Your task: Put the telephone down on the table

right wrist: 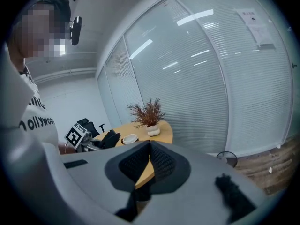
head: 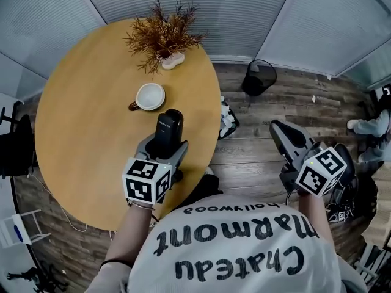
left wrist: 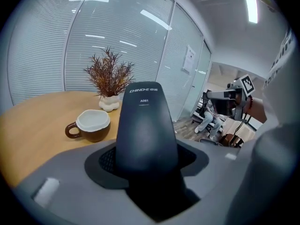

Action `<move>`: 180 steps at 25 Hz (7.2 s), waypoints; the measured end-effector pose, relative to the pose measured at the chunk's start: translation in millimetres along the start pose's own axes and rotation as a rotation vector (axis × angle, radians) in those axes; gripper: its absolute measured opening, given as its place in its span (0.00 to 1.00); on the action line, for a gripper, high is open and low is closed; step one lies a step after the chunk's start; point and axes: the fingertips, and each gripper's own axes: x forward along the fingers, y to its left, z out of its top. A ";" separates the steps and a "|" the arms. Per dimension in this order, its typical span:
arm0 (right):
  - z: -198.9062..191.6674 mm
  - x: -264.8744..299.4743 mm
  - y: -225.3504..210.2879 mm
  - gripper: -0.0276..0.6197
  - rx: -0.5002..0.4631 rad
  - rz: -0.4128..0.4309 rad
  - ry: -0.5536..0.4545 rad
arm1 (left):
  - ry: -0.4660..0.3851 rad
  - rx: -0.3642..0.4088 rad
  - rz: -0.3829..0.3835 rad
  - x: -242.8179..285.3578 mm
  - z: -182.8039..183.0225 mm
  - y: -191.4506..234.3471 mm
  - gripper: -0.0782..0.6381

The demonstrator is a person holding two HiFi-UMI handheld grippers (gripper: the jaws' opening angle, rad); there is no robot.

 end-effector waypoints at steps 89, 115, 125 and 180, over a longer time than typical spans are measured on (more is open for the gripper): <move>26.5 196.2 -111.8 0.07 0.077 0.475 0.168 | 0.545 0.011 0.129 112.6 -40.4 61.2 0.56; 27.5 209.1 -133.2 0.07 0.057 0.530 0.213 | 0.588 0.020 0.262 85.6 -40.7 67.4 0.83; 30.8 240.8 -102.3 0.06 -0.012 0.672 0.258 | 0.439 -0.007 0.448 44.7 -8.6 67.7 0.75; -68.5 21.6 204.3 0.06 -0.432 0.894 0.289 | -0.348 -0.297 0.967 -248.3 -137.6 -151.1 0.12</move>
